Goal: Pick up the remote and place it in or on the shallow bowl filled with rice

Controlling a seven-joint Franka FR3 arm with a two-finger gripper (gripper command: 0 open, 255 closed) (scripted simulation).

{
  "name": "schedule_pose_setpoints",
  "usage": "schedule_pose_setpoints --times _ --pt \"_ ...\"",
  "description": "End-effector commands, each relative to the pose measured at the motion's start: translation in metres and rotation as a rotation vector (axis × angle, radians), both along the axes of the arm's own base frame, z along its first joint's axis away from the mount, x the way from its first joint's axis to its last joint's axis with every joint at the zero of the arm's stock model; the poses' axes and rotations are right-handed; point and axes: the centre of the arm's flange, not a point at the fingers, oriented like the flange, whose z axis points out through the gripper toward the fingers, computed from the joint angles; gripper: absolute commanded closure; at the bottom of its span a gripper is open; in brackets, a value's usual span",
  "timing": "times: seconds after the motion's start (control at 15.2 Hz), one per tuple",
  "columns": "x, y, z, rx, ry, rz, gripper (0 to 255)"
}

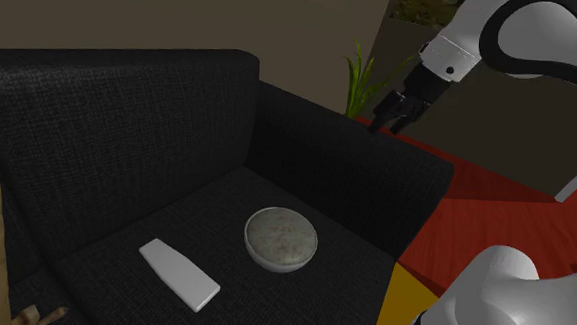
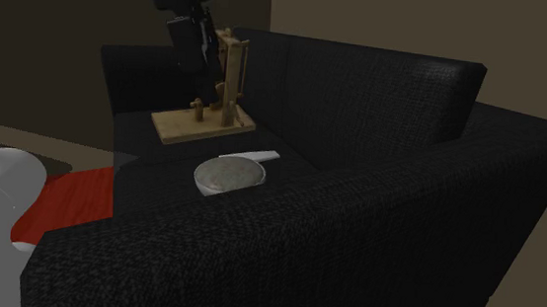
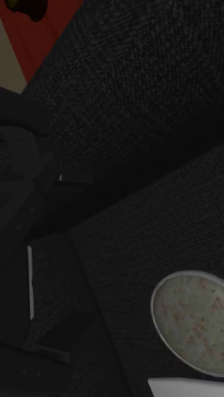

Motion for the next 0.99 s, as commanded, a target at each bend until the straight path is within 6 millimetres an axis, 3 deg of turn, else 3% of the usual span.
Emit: schedule_pose_setpoints --times 0.0,0.92 --pt "0.000 0.000 0.000 0.000 0.000 0.000 0" --pt "0.089 0.147 -0.085 -0.044 0.102 0.137 0"
